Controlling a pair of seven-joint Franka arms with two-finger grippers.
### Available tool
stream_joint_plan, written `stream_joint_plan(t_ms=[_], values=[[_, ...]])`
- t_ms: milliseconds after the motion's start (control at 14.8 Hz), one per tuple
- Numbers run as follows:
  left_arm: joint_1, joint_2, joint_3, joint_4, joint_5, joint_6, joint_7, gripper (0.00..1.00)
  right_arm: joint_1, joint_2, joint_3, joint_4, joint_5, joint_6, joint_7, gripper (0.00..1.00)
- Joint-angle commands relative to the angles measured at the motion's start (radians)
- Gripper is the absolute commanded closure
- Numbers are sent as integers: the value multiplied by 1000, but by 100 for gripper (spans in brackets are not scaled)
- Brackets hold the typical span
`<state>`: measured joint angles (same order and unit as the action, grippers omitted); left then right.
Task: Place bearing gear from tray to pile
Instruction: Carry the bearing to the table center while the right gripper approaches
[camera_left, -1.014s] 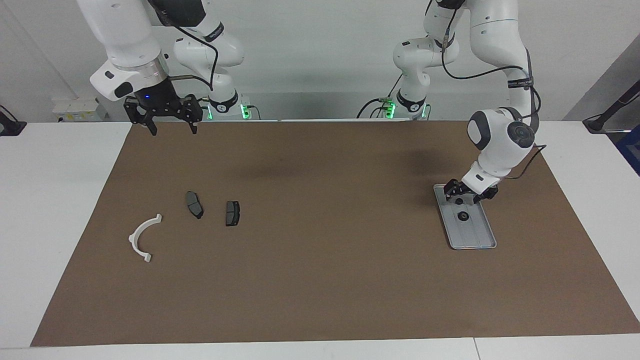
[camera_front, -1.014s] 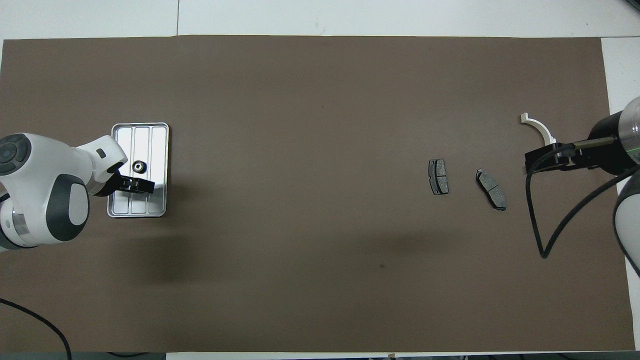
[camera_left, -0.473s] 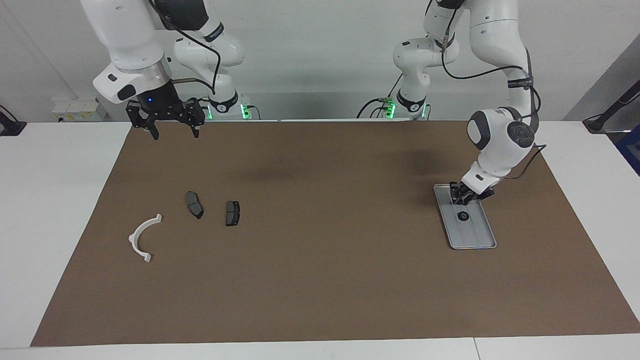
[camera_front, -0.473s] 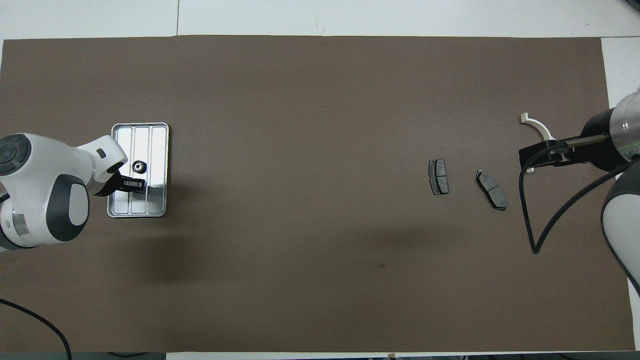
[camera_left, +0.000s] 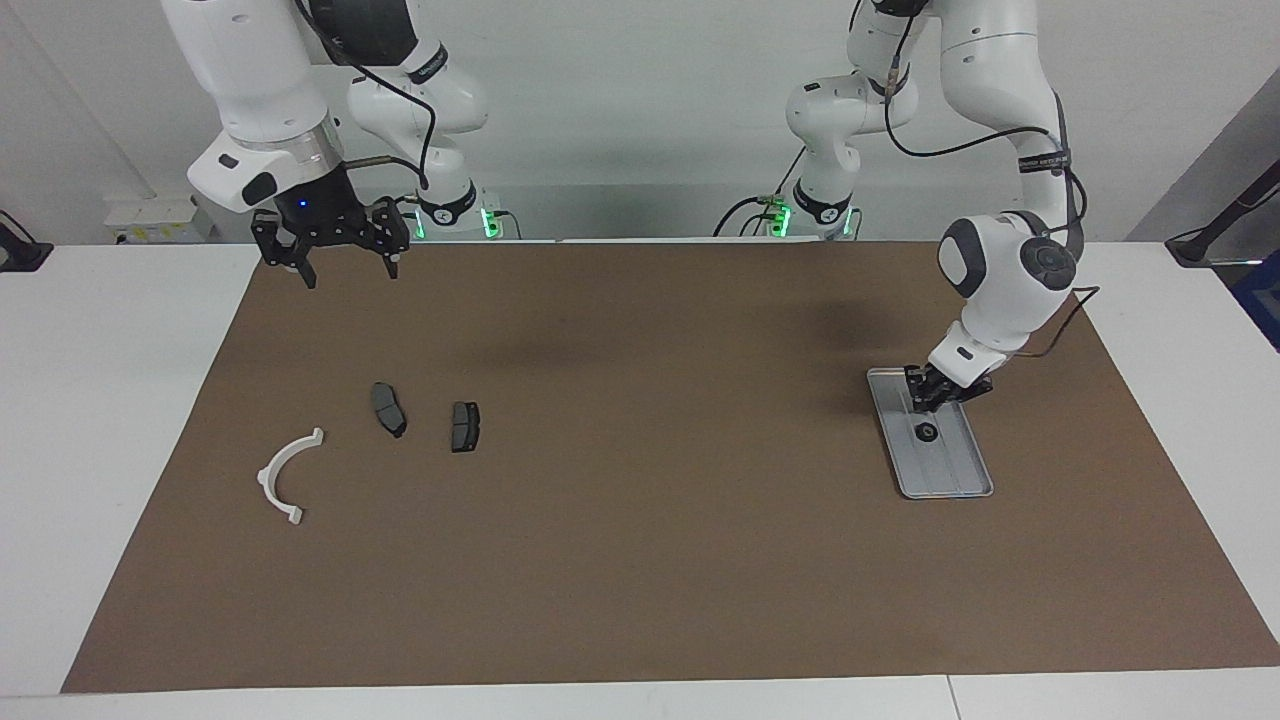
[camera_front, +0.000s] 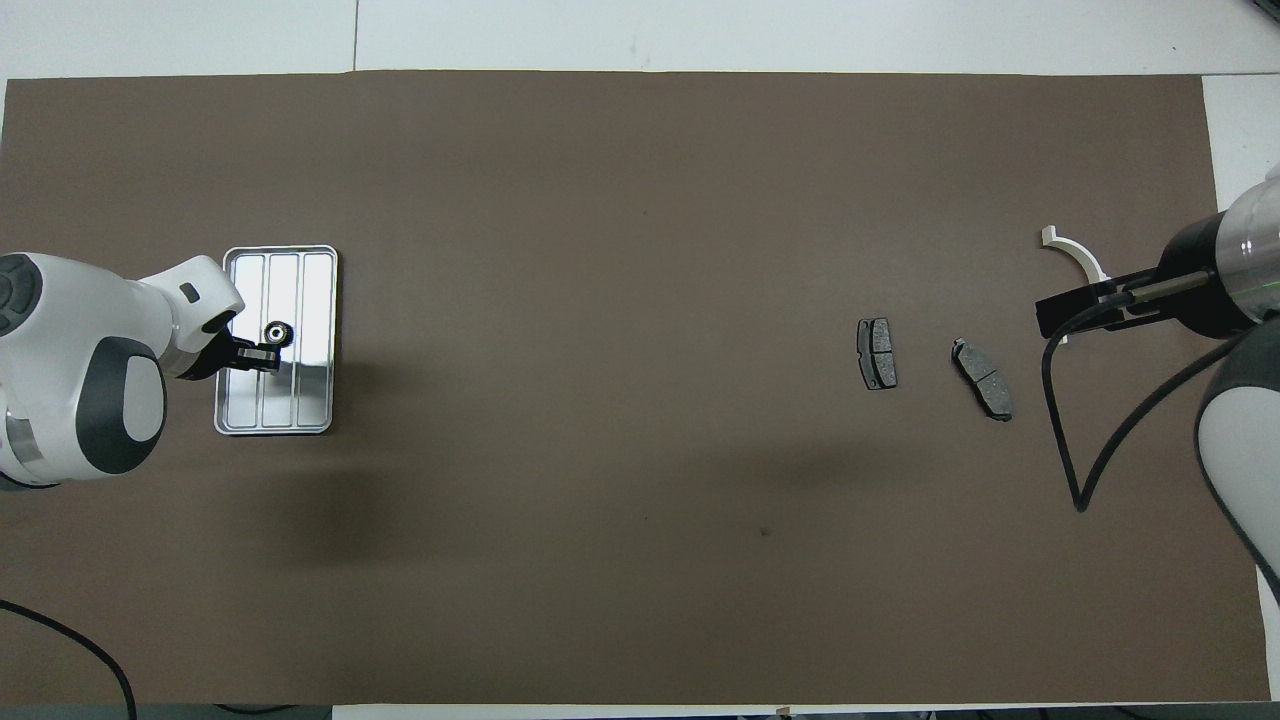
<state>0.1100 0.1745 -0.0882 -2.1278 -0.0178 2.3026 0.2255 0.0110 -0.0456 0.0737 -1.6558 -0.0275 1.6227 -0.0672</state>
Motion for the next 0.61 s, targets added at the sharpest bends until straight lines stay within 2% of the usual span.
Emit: stream_joint_plan(t_ms=[0, 203, 338, 541], values=[[-18, -13, 4, 115, -2, -121, -67, 91, -11, -46, -3, -71, 27, 43, -34, 0], [-136, 14, 7, 210, 1, -135, -305, 88, -6, -59, -3, -104, 26, 78, -29, 0], [-189, 36, 5, 282, 9, -198, -372, 87, -3, -63, -3, -105, 26, 80, -29, 0], [-335, 147, 7, 469, 9, -270, -581, 86, 4, -62, -2, -105, 26, 82, -26, 0]])
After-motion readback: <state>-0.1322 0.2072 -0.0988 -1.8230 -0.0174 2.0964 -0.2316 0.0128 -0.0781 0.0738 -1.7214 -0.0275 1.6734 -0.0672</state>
